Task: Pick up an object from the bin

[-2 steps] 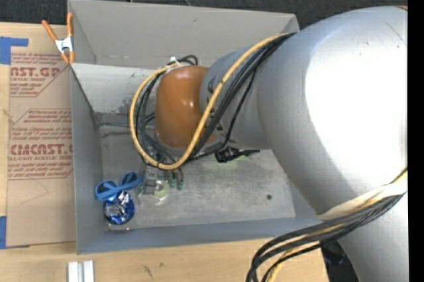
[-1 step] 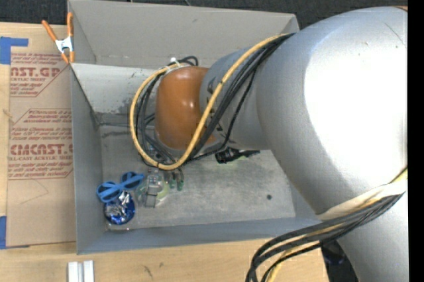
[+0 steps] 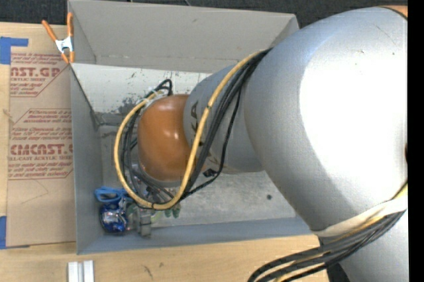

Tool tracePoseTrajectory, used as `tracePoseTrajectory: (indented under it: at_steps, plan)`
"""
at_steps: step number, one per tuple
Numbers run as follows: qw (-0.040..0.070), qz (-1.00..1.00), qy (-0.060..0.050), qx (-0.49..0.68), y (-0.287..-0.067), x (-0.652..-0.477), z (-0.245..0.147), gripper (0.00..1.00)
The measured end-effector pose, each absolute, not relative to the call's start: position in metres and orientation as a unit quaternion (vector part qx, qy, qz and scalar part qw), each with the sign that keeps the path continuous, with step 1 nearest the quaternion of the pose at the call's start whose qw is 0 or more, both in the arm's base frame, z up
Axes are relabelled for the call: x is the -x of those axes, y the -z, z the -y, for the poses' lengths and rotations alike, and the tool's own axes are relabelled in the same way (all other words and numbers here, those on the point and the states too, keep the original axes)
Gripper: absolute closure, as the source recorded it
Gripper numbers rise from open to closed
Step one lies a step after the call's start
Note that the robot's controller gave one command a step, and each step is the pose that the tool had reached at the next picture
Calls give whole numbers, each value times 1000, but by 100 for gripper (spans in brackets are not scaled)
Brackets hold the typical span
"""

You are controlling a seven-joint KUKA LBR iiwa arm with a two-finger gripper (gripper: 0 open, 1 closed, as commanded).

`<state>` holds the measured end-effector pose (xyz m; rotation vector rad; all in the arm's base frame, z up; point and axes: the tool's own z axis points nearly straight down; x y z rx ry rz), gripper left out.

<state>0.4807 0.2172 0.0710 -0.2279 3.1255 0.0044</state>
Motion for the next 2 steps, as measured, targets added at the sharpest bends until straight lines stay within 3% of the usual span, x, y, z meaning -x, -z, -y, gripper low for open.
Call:
tracePoseTrajectory:
  at_steps: [1, 2]
  plan:
    - [1, -997, -1, 72, -71, -480, -216, 100]
    - [4, -998, -2, 58, -266, -495, -214, 100]
